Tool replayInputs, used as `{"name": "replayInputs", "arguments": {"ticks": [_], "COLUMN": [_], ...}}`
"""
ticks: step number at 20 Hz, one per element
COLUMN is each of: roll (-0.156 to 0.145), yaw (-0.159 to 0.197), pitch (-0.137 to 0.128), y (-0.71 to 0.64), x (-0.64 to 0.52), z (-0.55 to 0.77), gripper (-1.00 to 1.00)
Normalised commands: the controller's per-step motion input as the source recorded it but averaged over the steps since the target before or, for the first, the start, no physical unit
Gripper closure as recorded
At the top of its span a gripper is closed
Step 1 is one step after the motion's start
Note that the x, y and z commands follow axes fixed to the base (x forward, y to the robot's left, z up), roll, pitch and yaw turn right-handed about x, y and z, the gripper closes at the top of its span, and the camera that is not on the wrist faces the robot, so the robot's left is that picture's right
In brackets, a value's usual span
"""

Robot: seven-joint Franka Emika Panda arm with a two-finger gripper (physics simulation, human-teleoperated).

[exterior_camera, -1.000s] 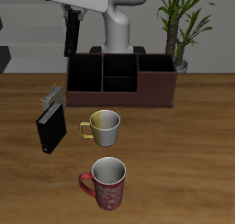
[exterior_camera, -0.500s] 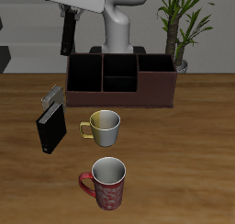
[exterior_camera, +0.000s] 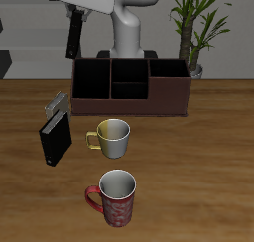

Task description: Place the left black book into the back desk caddy's left compartment

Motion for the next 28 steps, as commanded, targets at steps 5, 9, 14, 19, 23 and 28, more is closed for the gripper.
{"name": "replayInputs", "arguments": {"ticks": [5, 9, 14, 19, 23, 28], "roll": [-0.016, 0.019, 0.053, 0.041, 0.0, 0.003], "yaw": [-0.019, 0.014, 0.012, 0.007, -0.004, -0.021], "pitch": [0.034, 0.014, 0.006, 0.02, 0.009, 0.015], "y": [0.04, 0.14, 0.29, 0.21, 0.01, 0.03], "x": [-0.05, -0.04, -0.13, -0.1, 0.0, 0.0], "z": [-0.18, -0.14, -0.1, -0.09, -0.01, -0.07], "gripper": [1.0, 1.0, 1.0, 1.0, 1.0, 1.0]}}
